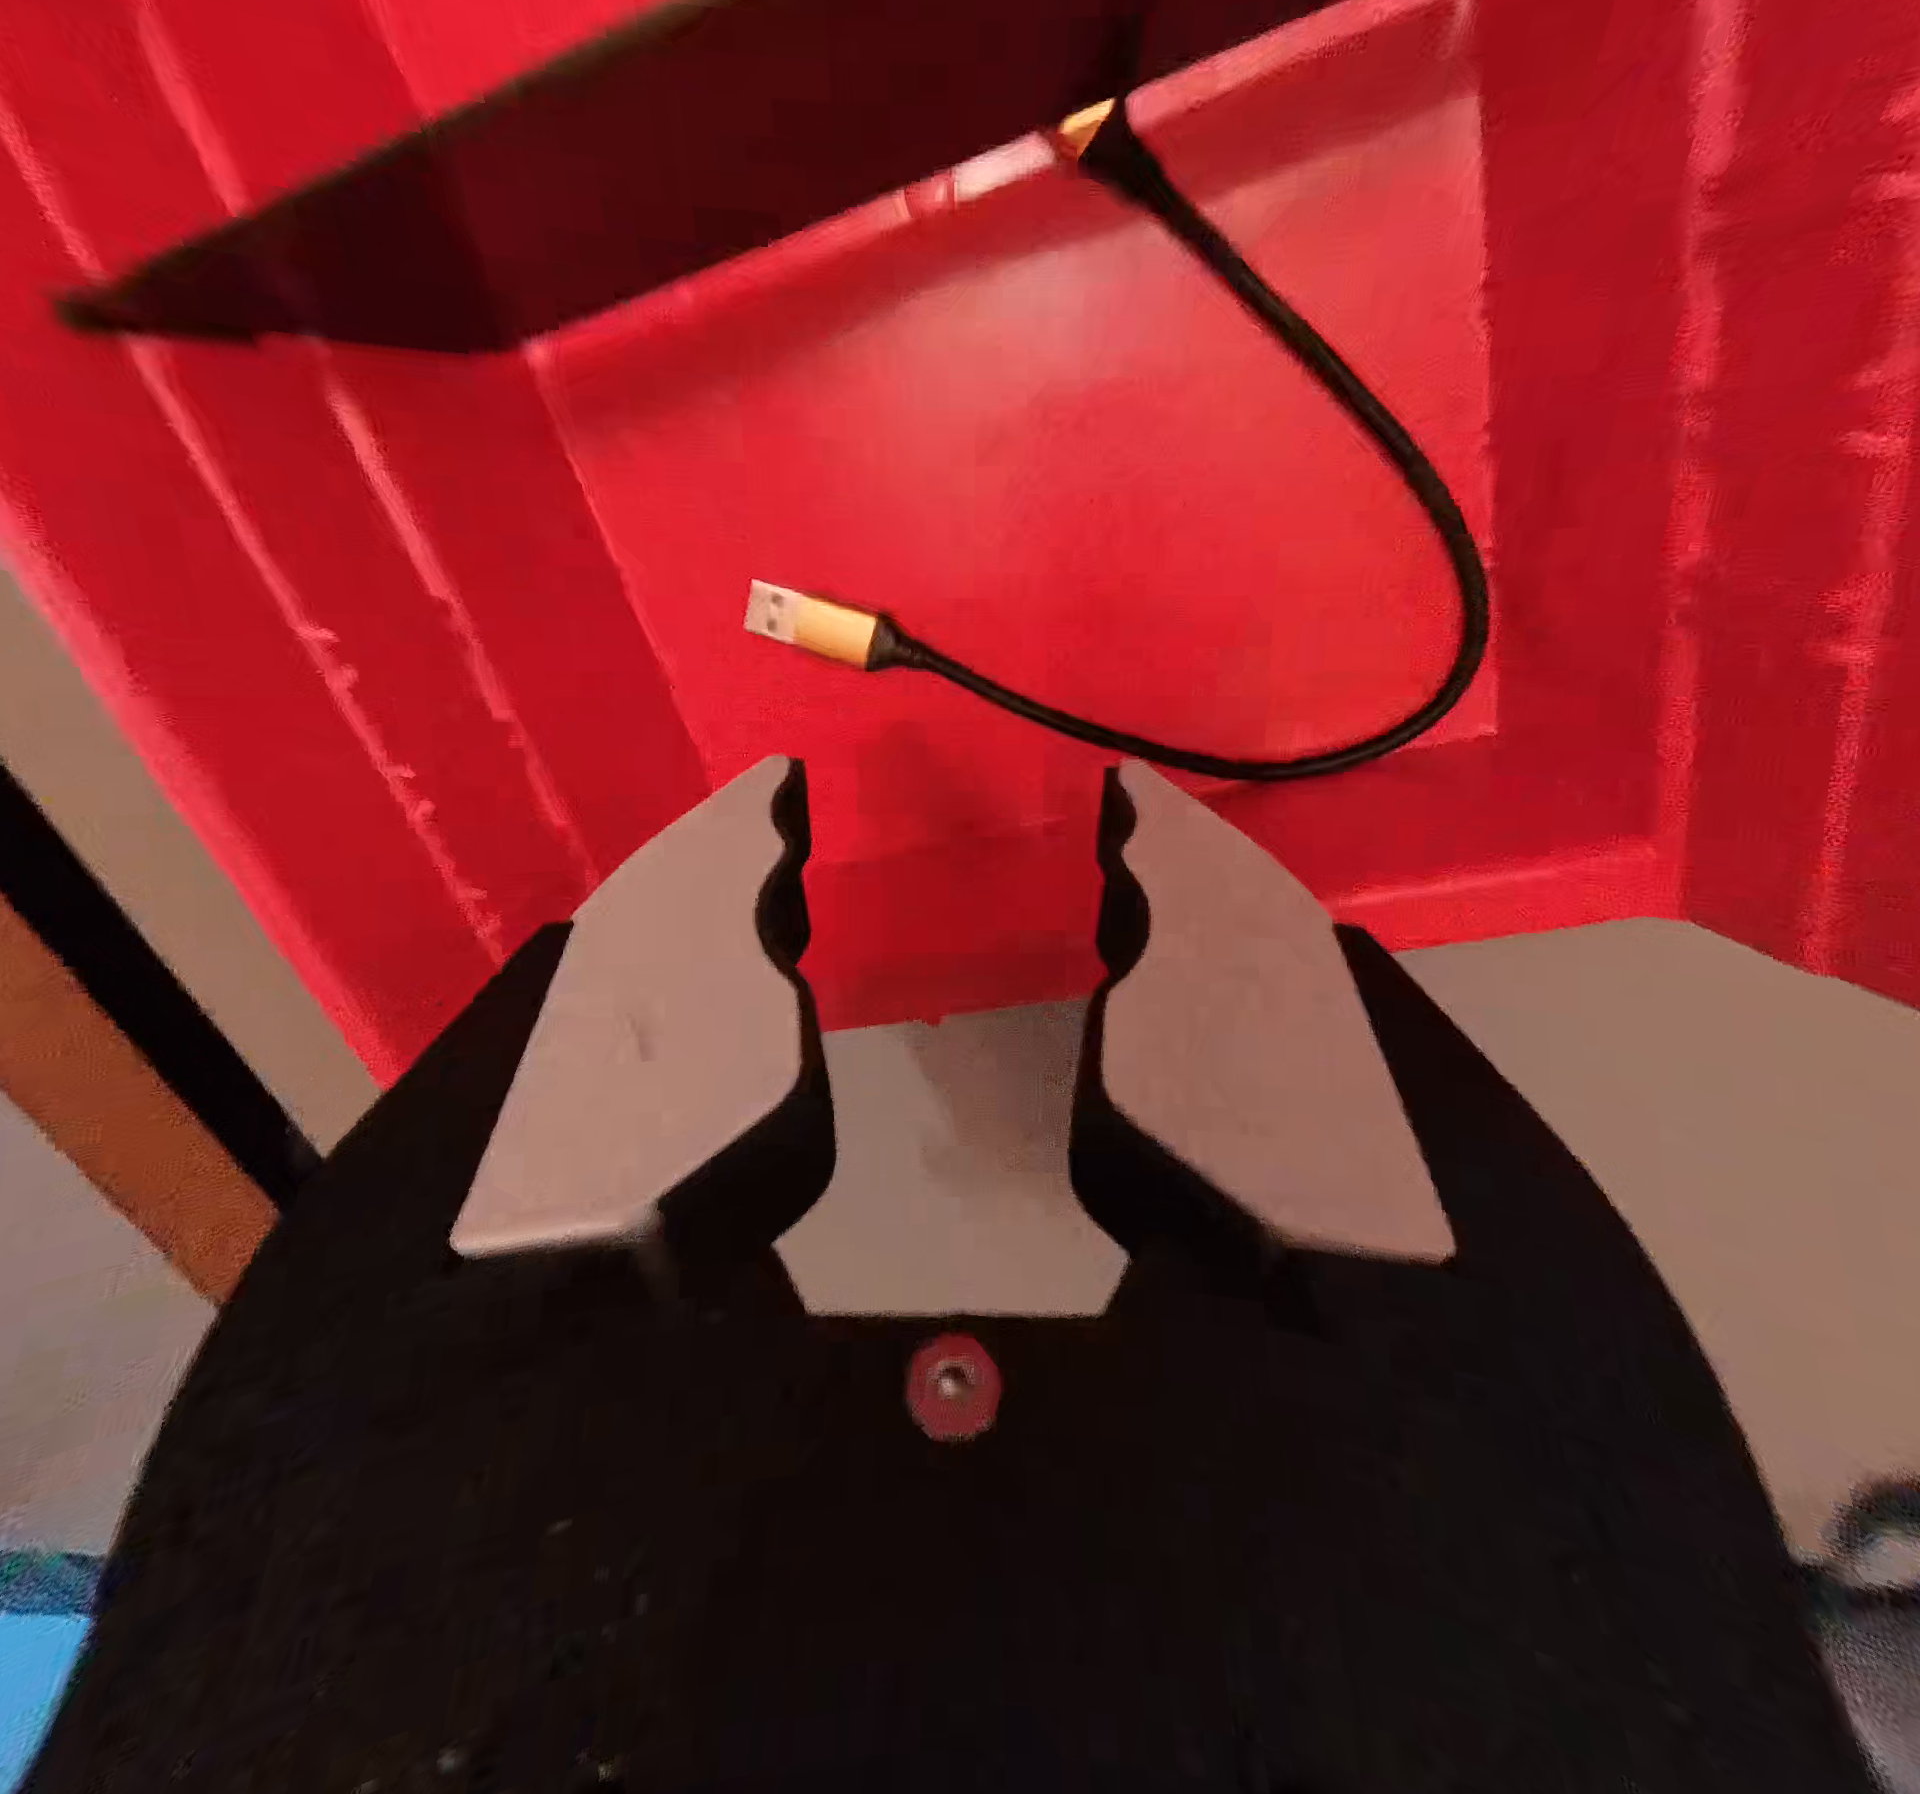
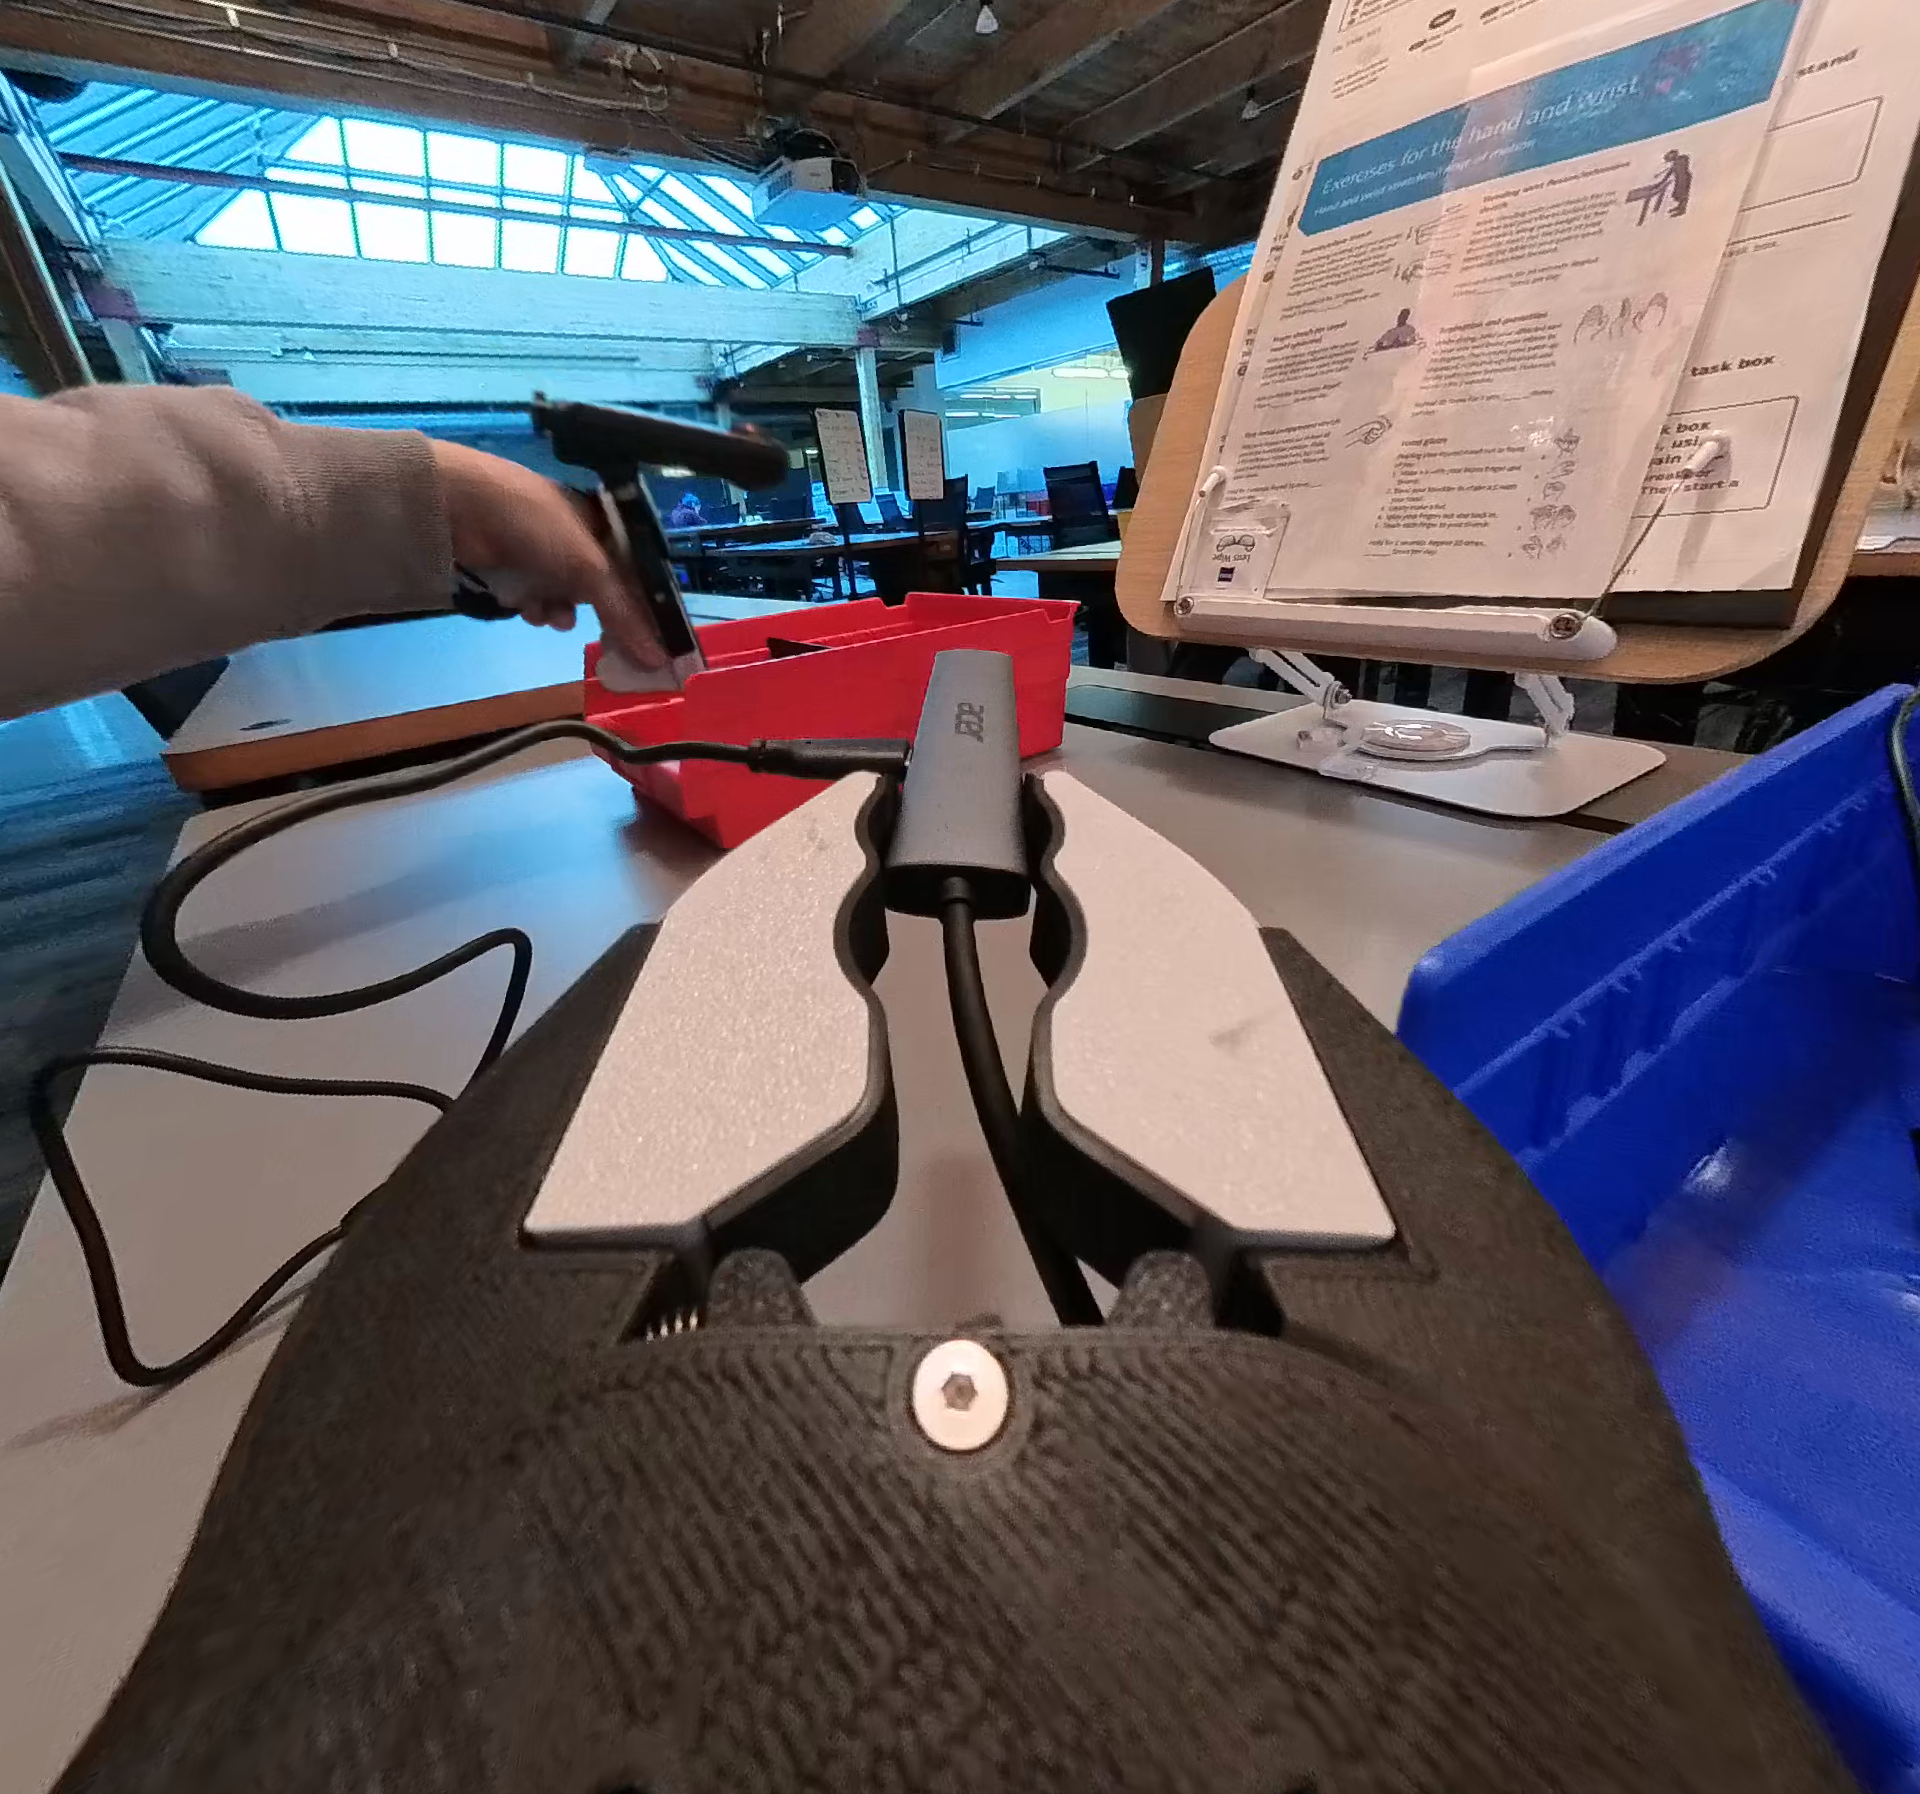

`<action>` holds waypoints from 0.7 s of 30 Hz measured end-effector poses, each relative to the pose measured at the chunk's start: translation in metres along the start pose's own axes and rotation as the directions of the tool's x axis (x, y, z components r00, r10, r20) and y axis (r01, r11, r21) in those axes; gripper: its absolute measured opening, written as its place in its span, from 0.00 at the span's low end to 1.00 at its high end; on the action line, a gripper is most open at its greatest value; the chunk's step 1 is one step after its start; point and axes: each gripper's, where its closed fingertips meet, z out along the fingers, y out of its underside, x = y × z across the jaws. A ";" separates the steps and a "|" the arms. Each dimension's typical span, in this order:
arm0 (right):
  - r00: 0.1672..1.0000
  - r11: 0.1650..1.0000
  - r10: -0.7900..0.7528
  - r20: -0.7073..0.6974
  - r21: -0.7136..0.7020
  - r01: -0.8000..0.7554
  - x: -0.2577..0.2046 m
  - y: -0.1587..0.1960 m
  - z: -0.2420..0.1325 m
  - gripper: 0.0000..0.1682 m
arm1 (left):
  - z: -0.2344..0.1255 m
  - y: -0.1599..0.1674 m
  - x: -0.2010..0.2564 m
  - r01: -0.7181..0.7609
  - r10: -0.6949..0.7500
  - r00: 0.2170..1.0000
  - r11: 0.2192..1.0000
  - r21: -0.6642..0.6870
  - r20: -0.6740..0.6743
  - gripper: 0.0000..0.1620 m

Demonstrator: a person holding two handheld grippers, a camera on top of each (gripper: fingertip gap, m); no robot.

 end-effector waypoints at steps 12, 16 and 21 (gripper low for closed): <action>1.000 0.999 -0.022 0.010 -0.027 0.022 -0.002 0.003 0.004 0.14 | 0.053 0.014 -0.006 0.261 -0.305 0.946 0.919 -0.294 -0.113 0.23; 1.000 1.000 -0.015 0.012 -0.021 0.016 -0.001 0.003 0.004 0.14 | 0.056 0.012 -0.014 0.258 -0.281 0.959 0.925 -0.278 -0.046 0.03; 1.000 1.000 -0.003 0.009 -0.005 0.003 0.001 0.001 0.002 0.14 | 0.047 0.011 -0.015 0.314 -0.341 0.937 0.920 -0.234 -0.082 0.02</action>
